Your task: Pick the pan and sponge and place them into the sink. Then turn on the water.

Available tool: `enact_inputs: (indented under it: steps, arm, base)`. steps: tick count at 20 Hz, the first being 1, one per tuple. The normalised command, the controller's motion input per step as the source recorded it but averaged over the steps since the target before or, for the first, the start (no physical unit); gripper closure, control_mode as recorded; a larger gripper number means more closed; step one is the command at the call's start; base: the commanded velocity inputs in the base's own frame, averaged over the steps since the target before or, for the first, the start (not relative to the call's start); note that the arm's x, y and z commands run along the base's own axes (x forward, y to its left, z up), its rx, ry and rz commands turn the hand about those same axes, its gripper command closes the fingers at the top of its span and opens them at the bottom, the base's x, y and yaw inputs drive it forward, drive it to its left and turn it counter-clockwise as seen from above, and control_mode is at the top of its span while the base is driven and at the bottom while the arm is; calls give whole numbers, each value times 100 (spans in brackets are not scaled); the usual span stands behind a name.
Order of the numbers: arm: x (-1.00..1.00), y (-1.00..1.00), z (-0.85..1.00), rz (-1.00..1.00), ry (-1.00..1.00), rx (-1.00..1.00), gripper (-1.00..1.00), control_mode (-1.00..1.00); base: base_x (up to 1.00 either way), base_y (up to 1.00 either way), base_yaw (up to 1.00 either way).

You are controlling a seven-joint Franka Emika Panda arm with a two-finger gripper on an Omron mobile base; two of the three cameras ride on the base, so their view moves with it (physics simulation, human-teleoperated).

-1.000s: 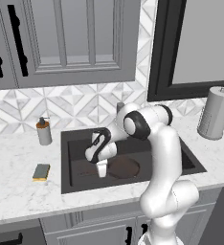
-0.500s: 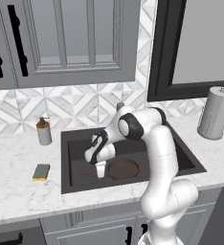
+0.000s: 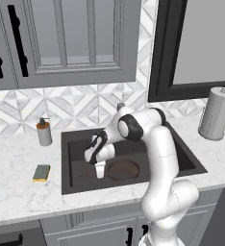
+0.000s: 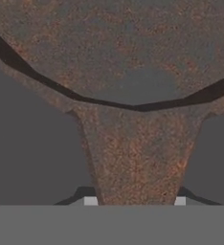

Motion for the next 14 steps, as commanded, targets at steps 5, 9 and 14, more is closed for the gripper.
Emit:
enact_inputs:
  steps: [5, 9, 14]
  arm:
    - [-7, 0, 35, 3, 0, 0, -100, -100]
    - [-35, -7, 86, 9, -4, 0, -100, -100]
    - [-49, -3, 95, 12, -4, 0, -100, -100]
  base:
    - [0, 0, 0]
    - [0, 0, 0]
    - [0, 0, 0]
